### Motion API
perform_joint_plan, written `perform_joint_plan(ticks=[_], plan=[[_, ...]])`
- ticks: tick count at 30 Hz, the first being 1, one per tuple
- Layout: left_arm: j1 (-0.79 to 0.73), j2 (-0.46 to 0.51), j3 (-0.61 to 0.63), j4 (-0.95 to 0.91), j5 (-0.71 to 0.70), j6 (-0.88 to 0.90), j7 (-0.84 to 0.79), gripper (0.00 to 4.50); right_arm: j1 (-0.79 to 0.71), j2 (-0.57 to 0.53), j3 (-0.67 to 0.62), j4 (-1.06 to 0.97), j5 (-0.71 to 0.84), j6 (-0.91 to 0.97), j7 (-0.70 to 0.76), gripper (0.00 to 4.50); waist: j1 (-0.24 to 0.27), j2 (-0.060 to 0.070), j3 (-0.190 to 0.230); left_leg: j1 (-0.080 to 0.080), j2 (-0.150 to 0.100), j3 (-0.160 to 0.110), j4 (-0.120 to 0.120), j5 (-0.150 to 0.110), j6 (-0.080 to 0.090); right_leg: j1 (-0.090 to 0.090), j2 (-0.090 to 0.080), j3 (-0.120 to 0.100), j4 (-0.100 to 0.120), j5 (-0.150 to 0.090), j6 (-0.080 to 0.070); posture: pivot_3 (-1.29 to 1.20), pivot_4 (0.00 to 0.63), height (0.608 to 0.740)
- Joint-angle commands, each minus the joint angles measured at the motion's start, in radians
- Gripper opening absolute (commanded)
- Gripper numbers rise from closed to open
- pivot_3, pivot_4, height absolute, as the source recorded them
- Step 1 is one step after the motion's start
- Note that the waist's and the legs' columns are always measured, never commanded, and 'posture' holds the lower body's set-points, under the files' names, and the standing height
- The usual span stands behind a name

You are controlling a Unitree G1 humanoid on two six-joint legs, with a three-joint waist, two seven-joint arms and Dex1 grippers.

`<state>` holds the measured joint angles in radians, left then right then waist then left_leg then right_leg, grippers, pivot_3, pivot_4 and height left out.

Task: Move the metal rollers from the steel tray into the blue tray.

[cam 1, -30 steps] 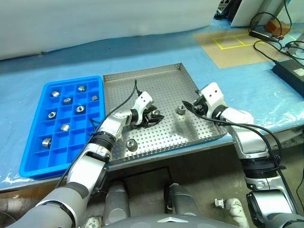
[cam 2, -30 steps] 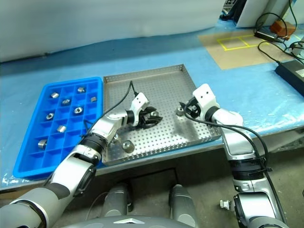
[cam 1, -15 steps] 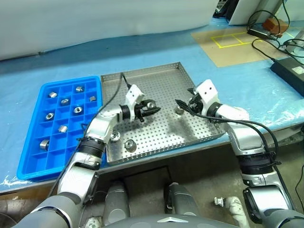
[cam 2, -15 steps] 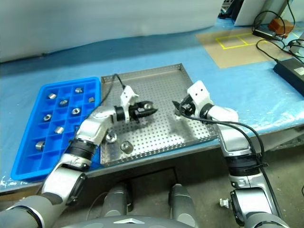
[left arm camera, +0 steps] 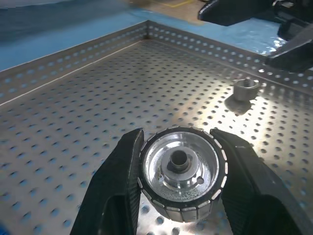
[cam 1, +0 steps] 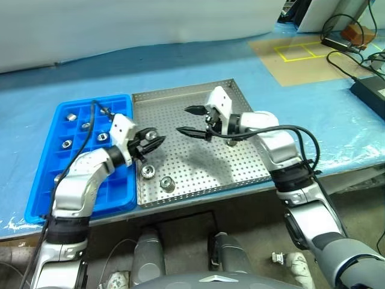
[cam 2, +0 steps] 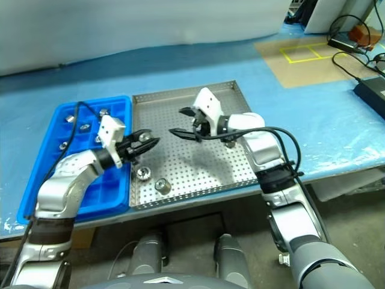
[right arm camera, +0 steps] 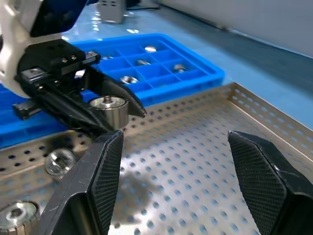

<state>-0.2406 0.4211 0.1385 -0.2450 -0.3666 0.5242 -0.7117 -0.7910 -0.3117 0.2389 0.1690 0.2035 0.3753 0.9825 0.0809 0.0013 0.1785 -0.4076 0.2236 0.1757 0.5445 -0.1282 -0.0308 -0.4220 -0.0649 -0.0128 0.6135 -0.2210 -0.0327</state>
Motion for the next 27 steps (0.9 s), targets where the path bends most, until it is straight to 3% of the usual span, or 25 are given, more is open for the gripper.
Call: perform_joint_plan(ticks=[1,7,15,22,27], plan=[[0.075,0.007,0.082,-0.152,-0.033,0.028,0.091,1.82,-0.065,0.051,0.023,0.075,0.009,-0.082,0.062,3.57,0.014,0.000,0.000,-0.001,0.000,0.000,0.000,0.000,0.000,-0.001,0.000,-0.001,0.000,0.000,0.000,0.31,0.150,0.740],[0.254,-0.012,0.210,-0.305,-0.036,0.060,0.250,1.82,-0.141,0.154,0.053,0.241,-0.012,-0.189,0.122,3.57,0.066,0.000,0.000,-0.006,0.001,-0.005,0.000,0.000,0.000,-0.002,0.000,-0.007,-0.002,-0.001,-0.002,0.45,0.150,0.740],[0.456,-0.055,0.348,-0.442,-0.086,0.061,0.344,1.82,-0.186,0.224,0.058,0.351,-0.024,-0.265,0.185,3.57,0.136,0.000,0.000,-0.008,0.001,-0.008,0.000,0.000,0.000,-0.001,-0.003,-0.010,-0.003,-0.001,-0.001,0.55,0.150,0.740],[0.600,-0.086,0.355,-0.453,-0.094,0.031,0.353,1.82,-0.192,0.241,0.054,0.376,-0.038,-0.289,0.204,3.57,0.182,0.000,0.000,-0.009,0.000,-0.012,-0.001,0.000,0.000,-0.001,-0.003,-0.010,-0.004,-0.002,0.000,0.54,0.150,0.740],[0.606,-0.101,0.339,-0.386,-0.079,-0.004,0.358,1.82,-0.191,0.235,0.050,0.371,-0.047,-0.287,0.203,3.57,0.200,0.000,0.000,-0.008,0.000,-0.019,-0.002,0.000,0.000,-0.001,-0.002,-0.010,-0.004,-0.002,0.000,0.53,0.150,0.740]])
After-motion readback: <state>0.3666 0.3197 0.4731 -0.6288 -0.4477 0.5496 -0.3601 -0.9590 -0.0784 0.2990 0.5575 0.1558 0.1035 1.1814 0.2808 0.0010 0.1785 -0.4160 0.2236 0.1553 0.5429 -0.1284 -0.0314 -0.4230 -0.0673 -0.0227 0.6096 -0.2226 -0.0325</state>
